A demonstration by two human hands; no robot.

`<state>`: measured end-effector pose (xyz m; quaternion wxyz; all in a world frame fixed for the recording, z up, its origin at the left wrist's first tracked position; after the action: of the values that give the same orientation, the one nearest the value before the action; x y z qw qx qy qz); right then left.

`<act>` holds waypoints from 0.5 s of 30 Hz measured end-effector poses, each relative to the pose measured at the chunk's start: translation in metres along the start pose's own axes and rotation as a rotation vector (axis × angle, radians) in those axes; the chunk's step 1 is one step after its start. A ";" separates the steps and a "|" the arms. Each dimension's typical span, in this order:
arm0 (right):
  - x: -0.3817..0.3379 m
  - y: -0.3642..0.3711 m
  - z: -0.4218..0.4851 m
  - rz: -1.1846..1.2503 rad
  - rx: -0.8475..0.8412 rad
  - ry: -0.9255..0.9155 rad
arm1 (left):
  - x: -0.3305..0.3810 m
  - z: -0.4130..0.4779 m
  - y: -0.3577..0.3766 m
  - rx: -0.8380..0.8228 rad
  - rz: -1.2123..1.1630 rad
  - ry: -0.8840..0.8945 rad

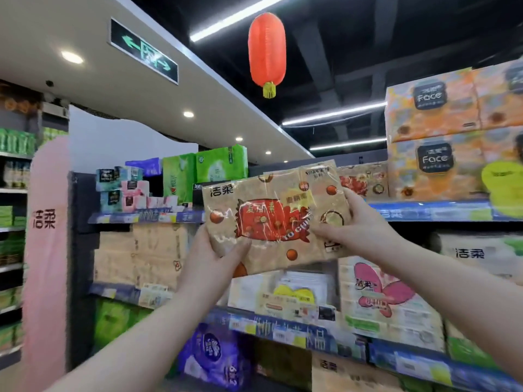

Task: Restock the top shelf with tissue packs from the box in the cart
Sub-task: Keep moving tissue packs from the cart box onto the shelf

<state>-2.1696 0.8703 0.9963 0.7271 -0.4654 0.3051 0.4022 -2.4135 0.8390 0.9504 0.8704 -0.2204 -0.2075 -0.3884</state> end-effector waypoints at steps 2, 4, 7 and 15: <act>-0.006 -0.004 0.031 0.011 0.015 -0.038 | -0.008 0.035 0.016 0.016 -0.001 0.043; -0.014 -0.008 0.064 0.018 0.044 -0.079 | -0.013 0.072 0.031 0.042 0.006 0.081; -0.025 -0.015 0.116 0.036 0.066 -0.108 | -0.016 0.125 0.054 0.080 0.029 0.147; -0.032 -0.027 0.218 -0.029 0.180 -0.137 | -0.049 0.221 0.124 0.084 -0.052 0.202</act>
<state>-2.1466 1.0551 1.1171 0.7909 -0.3740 0.2829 0.3932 -2.3903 1.0628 1.0774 0.8850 -0.1382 -0.1405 -0.4219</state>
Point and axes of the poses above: each hand's wrist, its own z-axis towards the middle knuckle, its own y-axis out of the palm, x = y × z, the point moved 4 cm from there along z, towards the middle knuckle, and after that the axes turned 15 degrees about y, right-handed, at the moved point
